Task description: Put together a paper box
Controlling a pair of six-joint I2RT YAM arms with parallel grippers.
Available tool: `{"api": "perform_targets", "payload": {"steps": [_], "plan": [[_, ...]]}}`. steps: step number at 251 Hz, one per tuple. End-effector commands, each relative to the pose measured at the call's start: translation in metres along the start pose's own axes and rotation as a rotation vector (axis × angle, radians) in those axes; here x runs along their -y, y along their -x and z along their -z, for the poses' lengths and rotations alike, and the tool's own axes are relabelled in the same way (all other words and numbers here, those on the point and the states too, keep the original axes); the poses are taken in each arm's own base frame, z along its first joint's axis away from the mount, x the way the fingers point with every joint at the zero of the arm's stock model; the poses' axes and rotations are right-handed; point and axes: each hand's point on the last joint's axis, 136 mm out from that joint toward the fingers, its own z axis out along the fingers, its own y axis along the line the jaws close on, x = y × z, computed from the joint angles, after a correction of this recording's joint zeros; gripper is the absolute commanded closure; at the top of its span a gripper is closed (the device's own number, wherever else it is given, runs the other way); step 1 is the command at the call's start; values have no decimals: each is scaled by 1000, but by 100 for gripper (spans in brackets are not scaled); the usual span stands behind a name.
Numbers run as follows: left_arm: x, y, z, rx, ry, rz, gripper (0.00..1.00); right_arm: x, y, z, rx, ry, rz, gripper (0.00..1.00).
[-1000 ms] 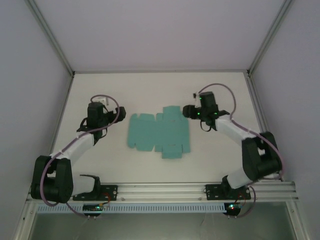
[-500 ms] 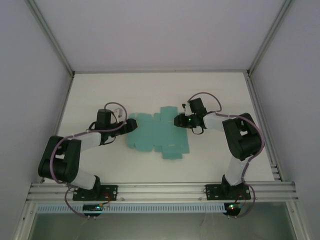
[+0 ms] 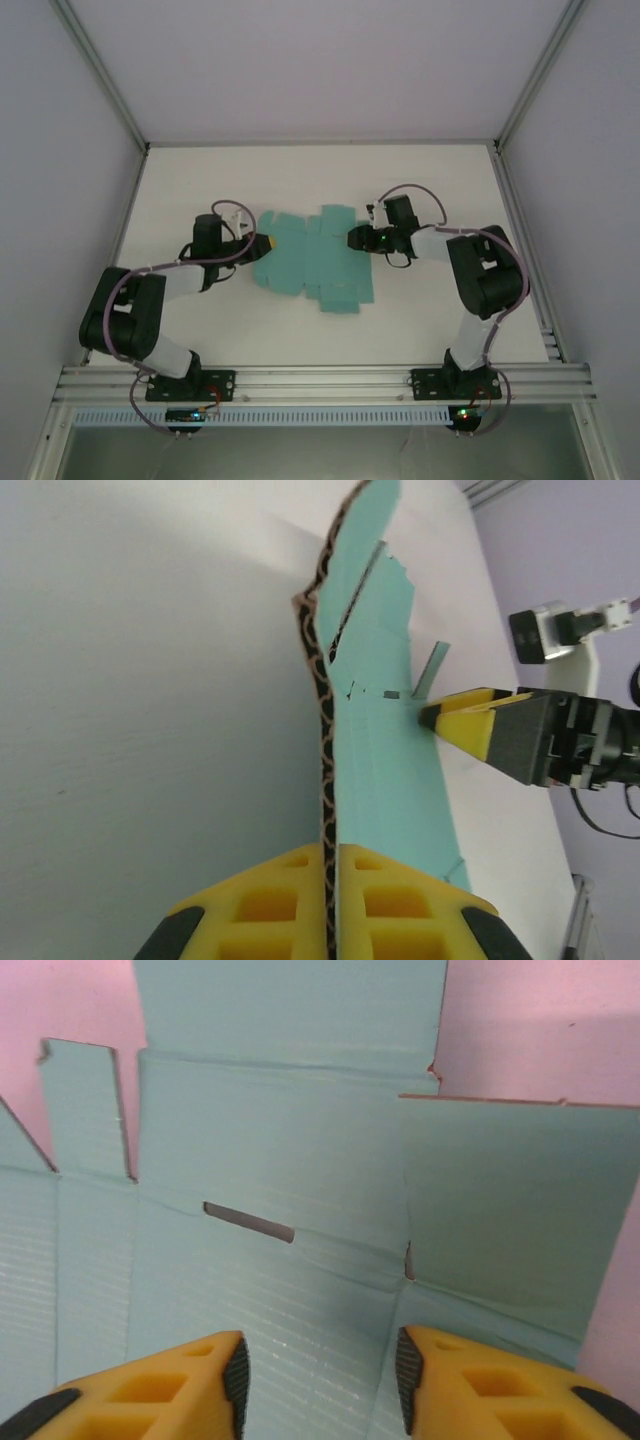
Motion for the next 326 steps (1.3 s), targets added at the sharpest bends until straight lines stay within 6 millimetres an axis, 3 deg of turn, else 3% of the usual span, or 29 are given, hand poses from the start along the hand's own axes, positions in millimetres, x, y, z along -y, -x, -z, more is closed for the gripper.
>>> {"api": "perform_targets", "payload": {"steps": [1,39,73,119,144,186,224,244,253,259,266,271,282,284,313,326], "plan": [[38,44,22,147,-74,-89,100,-20,24,39,56,31,40,41],[70,79,51,277,-162,-73,100,-43,42,84,108,95,51,20],[91,97,74,325,-246,-49,100,-63,42,107,105,210,65,20],[124,98,90,318,-358,-92,100,-70,46,110,111,234,83,24],[129,97,95,325,-366,-99,100,-76,49,110,109,270,98,35],[135,96,100,335,-377,-111,100,-95,48,109,88,343,130,62],[133,95,101,343,-370,-111,100,-110,44,115,89,407,181,81],[129,94,98,336,-355,-108,100,-115,46,118,108,419,204,98],[124,93,96,332,-335,-106,100,-115,48,118,120,408,211,100],[120,92,95,332,-315,-102,94,-116,47,118,119,400,215,100],[115,92,93,328,-282,-93,79,-114,45,117,115,379,223,100],[107,90,92,324,-247,-83,60,-111,45,116,117,352,231,100],[90,86,89,315,-143,-71,6,-102,41,114,106,284,257,100],[85,85,89,312,-119,-68,1,-100,40,113,103,271,271,100],[19,72,103,323,287,-22,0,-72,24,101,25,9,424,100],[1,66,114,318,412,-22,0,-59,18,95,-21,-122,517,100]]}}
